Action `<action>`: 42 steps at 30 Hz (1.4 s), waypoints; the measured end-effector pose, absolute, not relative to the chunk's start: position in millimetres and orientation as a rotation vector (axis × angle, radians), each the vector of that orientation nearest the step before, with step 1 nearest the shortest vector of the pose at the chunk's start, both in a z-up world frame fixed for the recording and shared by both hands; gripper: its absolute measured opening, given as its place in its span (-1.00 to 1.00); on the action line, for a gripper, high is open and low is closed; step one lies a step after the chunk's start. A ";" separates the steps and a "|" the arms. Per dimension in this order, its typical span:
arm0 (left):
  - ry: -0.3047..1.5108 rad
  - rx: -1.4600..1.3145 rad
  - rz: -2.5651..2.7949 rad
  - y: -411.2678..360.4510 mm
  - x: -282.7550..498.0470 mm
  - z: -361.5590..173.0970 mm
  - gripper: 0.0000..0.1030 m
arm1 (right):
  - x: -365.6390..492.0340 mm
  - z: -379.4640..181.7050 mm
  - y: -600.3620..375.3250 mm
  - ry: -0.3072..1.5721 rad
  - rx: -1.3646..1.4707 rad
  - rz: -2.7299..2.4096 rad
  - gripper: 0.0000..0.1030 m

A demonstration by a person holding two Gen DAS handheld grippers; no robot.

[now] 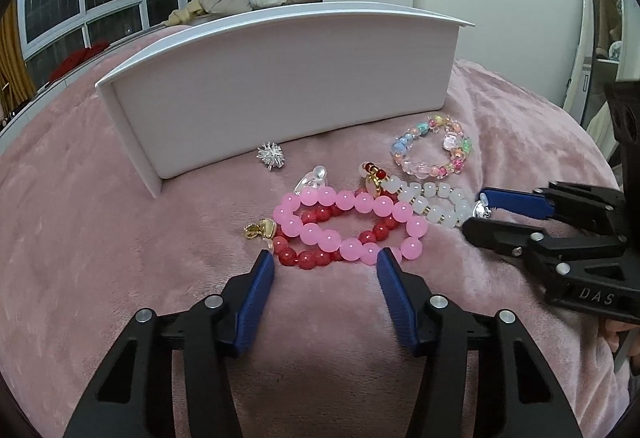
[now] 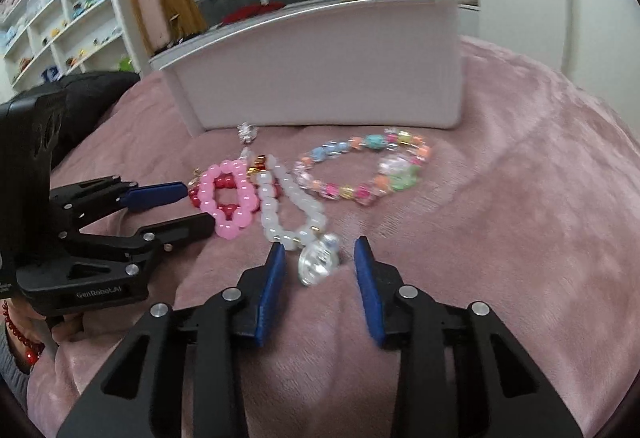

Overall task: Organize jewelry
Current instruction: 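Grasp the silver heart pendant with the right tool while the left tool approaches the pink bracelet, then grasp and lift the pink bead bracelet with the left tool while the right tool holds the pendant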

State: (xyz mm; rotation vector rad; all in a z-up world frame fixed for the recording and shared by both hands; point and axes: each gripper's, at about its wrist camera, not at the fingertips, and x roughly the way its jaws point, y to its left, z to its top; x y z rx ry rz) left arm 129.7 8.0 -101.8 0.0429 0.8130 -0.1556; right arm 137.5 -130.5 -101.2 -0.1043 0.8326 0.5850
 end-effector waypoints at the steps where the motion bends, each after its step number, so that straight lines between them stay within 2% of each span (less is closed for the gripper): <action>1: 0.816 0.040 -0.155 10.3 127.7 -101.2 0.14 | 138.2 -102.6 -128.6 0.839 -0.126 0.579 -0.28; 3: 0.820 0.034 -0.152 11.3 127.8 -102.2 0.18 | 136.4 -104.1 -127.1 0.834 -0.137 0.571 -0.37; 5: 0.819 0.024 -0.150 11.3 128.3 -102.2 0.20 | 133.6 -105.6 -132.6 0.824 -0.112 0.571 -0.57; 10: 0.812 0.024 -0.141 15.3 128.3 -102.9 0.20 | 132.0 -107.9 -145.8 0.819 -0.041 0.599 -0.60; 13: 0.809 0.019 -0.138 15.3 130.1 -103.6 0.07 | 131.0 -107.1 -146.0 0.816 -0.039 0.601 -0.60; 16: 0.799 -0.006 -0.130 21.8 129.2 -102.2 -0.34 | 131.9 -107.3 -150.5 0.814 -0.019 0.614 -0.60; 18: 0.795 -0.043 -0.108 29.2 130.2 -100.7 -0.82 | 131.9 -107.7 -153.3 0.813 0.001 0.626 -0.60; 20: 0.799 -0.081 -0.121 33.7 131.4 -100.3 -0.88 | 132.6 -108.2 -158.5 0.814 0.026 0.644 -0.60; 30: 0.764 -0.083 -0.089 28.5 123.6 -86.5 -0.87 | 134.8 -108.7 -174.5 0.814 0.085 0.689 -0.60; 31: 0.787 -0.088 -0.084 27.4 128.0 -87.7 -0.83 | 134.5 -109.0 -175.1 0.815 0.085 0.689 -0.60; 32: 0.806 -0.080 -0.054 26.0 133.1 -89.7 -0.60 | 134.7 -109.0 -175.6 0.816 0.085 0.689 -0.60; 33: 0.817 -0.073 -0.021 26.6 136.9 -91.3 -0.22 | 135.0 -109.0 -176.6 0.817 0.084 0.689 -0.60; 34: 0.820 -0.076 -0.010 27.6 139.6 -91.6 -0.10 | 135.4 -108.8 -175.3 0.817 0.083 0.688 -0.60; 42: 0.835 -0.108 -0.037 30.3 157.1 -89.6 -0.11 | 136.9 -107.1 -168.8 0.820 0.071 0.681 -0.60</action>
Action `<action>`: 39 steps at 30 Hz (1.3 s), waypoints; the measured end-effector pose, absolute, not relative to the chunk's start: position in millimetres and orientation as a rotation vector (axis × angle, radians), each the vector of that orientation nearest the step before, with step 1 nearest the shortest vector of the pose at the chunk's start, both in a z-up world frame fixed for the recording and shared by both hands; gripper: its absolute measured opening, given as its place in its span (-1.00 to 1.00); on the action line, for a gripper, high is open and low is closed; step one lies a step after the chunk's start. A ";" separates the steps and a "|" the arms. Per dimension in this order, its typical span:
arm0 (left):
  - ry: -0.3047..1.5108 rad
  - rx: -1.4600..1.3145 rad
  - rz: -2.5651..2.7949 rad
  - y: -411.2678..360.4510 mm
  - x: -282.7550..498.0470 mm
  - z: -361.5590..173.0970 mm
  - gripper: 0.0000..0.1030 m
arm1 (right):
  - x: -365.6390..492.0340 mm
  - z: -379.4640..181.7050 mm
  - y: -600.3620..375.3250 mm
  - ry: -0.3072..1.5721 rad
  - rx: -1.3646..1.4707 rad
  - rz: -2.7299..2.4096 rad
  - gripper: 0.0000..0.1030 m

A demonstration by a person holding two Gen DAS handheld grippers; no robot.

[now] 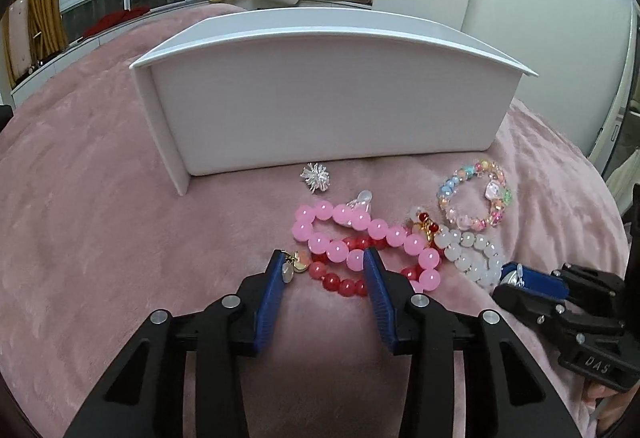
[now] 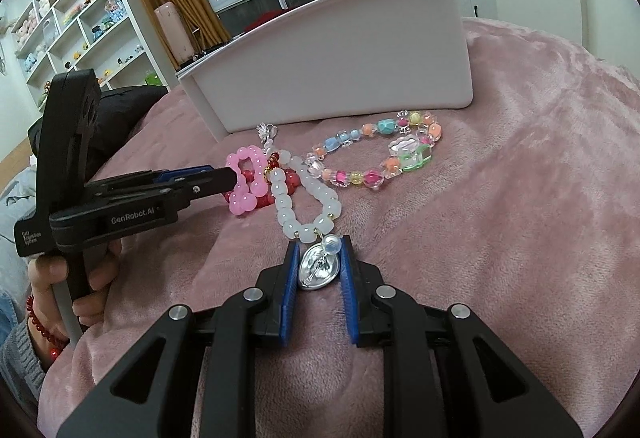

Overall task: Organize jewelry
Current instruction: 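Grasp and lift the pink bead bracelet with the left tool while the right tool holds the pendant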

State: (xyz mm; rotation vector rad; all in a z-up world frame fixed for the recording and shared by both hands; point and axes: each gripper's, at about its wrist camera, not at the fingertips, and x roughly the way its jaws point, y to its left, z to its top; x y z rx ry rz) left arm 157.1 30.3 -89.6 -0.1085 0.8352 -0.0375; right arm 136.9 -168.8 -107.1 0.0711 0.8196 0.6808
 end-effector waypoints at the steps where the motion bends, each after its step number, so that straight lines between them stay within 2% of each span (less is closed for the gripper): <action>1: 0.838 -0.123 -0.041 31.7 161.9 -88.8 -0.07 | 137.1 -107.4 -167.7 0.820 0.069 0.680 -0.60; 2: 0.845 -0.145 -0.049 34.2 168.6 -88.6 0.11 | 136.8 -107.5 -166.8 0.820 0.067 0.678 -0.60; 3: 0.855 -0.163 -0.065 39.1 172.5 -89.2 0.20 | 136.6 -107.5 -166.5 0.820 0.064 0.674 -0.60; 4: 0.868 -0.177 -0.074 41.3 179.0 -92.6 0.19 | 136.5 -107.6 -165.9 0.819 0.061 0.672 -0.60; 5: 0.884 -0.181 -0.073 42.2 185.4 -95.5 0.08 | 136.1 -107.1 -165.5 0.819 0.060 0.670 -0.60; 6: 0.900 -0.180 -0.059 42.5 192.4 -98.6 -0.37 | 135.7 -106.9 -165.0 0.818 0.058 0.667 -0.60; 7: 0.904 -0.180 -0.048 43.1 194.4 -99.2 -0.58 | 134.9 -106.2 -164.7 0.816 0.057 0.664 -0.60; 17: 0.830 -0.230 -0.061 54.9 167.6 -70.6 -0.58 | 121.6 -83.5 -166.0 0.752 0.033 0.663 -0.60; 29: 0.705 -0.183 -0.124 41.1 138.8 0.9 -0.58 | 113.0 -43.3 -165.0 0.638 -0.041 0.636 -0.60; 39: 0.614 -0.157 -0.157 37.6 149.4 56.6 -0.58 | 126.6 -8.0 -163.3 0.581 -0.080 0.629 -0.60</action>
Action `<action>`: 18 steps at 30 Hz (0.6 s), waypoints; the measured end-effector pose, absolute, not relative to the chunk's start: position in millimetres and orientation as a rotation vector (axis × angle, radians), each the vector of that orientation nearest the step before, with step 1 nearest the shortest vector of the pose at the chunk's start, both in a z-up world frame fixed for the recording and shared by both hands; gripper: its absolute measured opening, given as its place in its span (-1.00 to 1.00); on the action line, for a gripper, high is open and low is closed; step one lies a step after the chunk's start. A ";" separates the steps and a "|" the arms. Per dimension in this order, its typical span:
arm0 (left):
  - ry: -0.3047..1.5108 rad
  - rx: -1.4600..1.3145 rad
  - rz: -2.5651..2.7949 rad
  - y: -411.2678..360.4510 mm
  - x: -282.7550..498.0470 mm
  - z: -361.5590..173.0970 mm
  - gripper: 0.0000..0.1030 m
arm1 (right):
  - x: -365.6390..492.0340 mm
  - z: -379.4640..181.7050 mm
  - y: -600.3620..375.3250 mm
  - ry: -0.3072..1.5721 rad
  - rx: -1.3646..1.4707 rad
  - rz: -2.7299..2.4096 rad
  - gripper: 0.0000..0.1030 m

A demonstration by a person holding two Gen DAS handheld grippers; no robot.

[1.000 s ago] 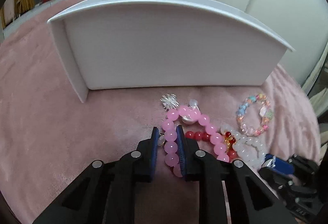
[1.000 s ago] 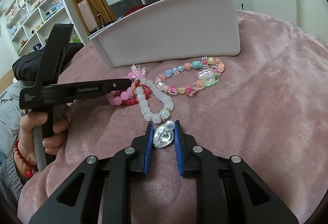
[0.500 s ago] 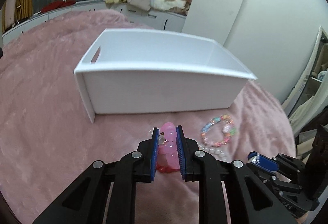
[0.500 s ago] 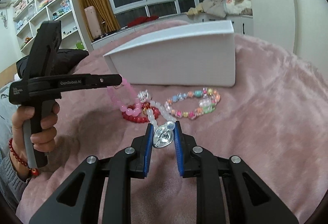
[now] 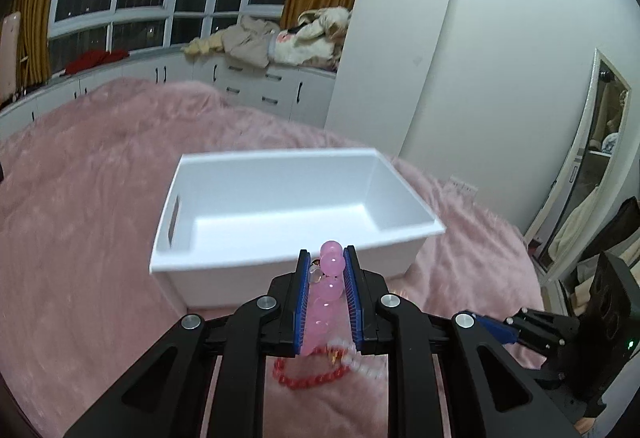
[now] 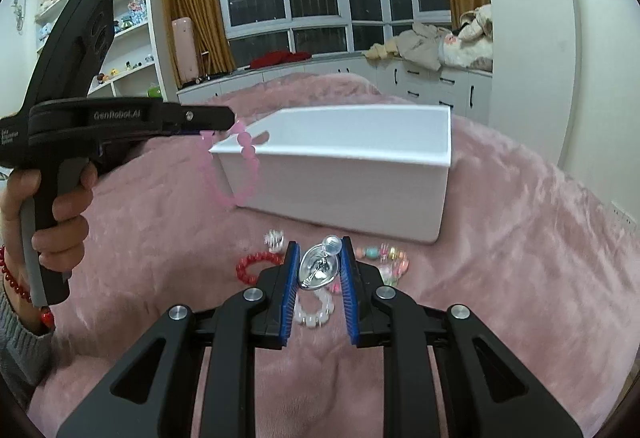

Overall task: Organize jewelry
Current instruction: 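Grasp and lift the pink bead bracelet with the left tool while the right tool holds the pendant, then carry the pink bracelet and pendant over the white box and open both tools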

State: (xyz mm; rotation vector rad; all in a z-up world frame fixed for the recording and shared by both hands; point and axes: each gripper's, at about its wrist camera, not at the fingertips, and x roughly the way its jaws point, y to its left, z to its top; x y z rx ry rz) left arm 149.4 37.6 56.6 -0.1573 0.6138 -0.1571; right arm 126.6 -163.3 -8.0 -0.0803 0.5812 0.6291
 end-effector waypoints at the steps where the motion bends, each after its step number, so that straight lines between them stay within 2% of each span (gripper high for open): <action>1: 0.603 -0.162 -0.157 37.3 153.0 63.6 -0.58 | 128.7 -3.7 -162.5 0.578 -0.081 0.622 -0.60; 11: 0.527 -0.185 -0.207 34.9 190.5 115.9 -0.58 | 174.5 34.9 -160.3 0.537 -0.121 0.541 -0.60; 18: 0.550 -0.145 -0.143 42.9 224.7 117.1 -0.57 | 231.9 51.6 -150.5 0.570 -0.110 0.526 -0.60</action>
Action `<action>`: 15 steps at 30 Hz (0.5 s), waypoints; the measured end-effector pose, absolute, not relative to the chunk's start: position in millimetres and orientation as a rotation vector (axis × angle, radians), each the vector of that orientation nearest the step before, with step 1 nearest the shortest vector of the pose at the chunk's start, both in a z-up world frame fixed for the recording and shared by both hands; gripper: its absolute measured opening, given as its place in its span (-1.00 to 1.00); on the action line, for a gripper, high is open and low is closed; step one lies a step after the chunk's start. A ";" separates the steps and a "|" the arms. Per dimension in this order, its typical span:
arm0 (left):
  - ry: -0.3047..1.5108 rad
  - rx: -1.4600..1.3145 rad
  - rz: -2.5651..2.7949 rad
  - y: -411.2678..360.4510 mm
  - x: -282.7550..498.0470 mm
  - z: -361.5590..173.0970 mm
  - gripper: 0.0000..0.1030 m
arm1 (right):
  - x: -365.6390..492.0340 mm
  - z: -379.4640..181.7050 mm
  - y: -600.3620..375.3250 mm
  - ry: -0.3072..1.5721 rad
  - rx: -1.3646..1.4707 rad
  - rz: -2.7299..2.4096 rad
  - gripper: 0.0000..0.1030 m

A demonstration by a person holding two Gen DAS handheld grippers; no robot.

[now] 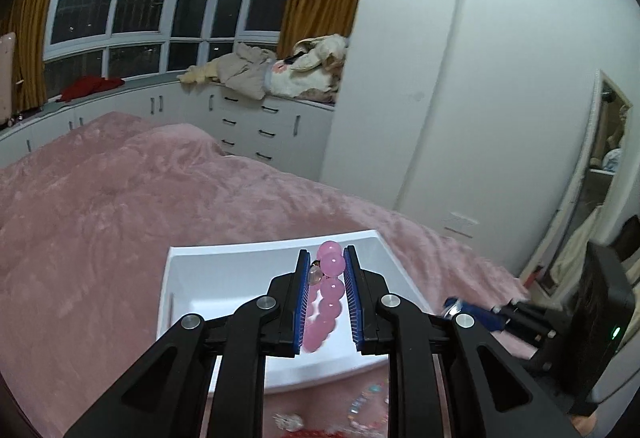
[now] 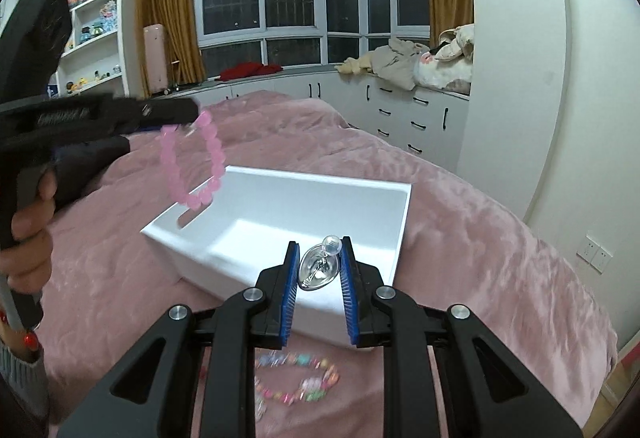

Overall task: Organize jewelry
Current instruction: 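Carry the pink bracelet and pendant over the white box and open both tools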

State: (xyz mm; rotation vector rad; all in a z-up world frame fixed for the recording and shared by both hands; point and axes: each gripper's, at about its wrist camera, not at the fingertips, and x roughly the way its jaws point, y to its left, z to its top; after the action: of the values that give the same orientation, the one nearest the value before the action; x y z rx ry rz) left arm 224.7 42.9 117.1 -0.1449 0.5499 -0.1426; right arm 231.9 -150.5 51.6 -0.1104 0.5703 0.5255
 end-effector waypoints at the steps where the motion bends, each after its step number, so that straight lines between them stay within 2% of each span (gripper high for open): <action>1: 0.560 -0.146 -0.131 46.2 229.6 112.8 -0.57 | 239.6 50.4 -149.2 0.582 -0.103 0.526 -0.60; 15: 0.697 -0.163 -0.064 94.4 276.6 20.8 -0.57 | 300.7 9.1 -103.4 0.729 -0.169 0.499 -0.60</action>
State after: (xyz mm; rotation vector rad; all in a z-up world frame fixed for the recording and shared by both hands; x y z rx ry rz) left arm 276.6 94.4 20.8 -0.1633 0.6970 -0.0643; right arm 300.7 -103.4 9.1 -0.1687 0.7286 0.4994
